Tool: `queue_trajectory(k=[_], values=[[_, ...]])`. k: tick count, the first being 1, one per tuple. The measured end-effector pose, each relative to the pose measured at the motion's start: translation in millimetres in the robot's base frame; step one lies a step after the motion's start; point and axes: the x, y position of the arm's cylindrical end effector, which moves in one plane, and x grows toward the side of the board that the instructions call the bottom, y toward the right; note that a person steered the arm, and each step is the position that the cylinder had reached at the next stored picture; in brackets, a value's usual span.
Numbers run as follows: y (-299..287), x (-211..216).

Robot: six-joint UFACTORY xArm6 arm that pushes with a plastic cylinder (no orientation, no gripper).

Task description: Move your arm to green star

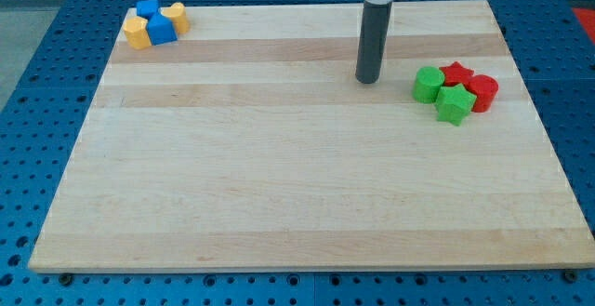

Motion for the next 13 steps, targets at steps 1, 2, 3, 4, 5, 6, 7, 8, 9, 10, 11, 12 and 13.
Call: queue_trajectory(k=[1, 2, 3, 4, 5, 6, 7, 8, 9, 10, 11, 12, 13], values=[[-8.8, -32.6], [-9.6, -38.0], [-21.5, -8.9], [-24.1, 4.6], [-24.1, 9.9], [-24.1, 53.6], [-24.1, 72.5], [-24.2, 70.0], [-23.1, 70.5], [-17.6, 70.8], [-7.8, 70.8], [6.3, 70.8], [20.3, 70.8]])
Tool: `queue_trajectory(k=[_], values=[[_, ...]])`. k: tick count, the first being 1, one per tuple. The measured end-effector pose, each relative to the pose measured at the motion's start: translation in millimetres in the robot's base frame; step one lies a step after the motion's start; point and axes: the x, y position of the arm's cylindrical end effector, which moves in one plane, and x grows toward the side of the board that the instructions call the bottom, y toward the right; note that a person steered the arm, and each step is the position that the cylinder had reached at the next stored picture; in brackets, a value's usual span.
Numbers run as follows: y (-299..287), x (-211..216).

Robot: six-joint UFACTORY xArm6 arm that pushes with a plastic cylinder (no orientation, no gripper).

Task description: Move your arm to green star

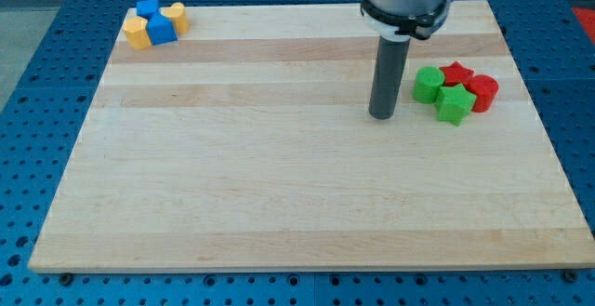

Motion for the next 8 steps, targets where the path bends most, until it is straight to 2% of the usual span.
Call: queue_trajectory(k=[2, 3, 4, 5, 8], values=[[2.1, -8.6], [2.1, -28.1], [2.2, -20.1], [12.8, 6.4], [47.1, 1.7]])
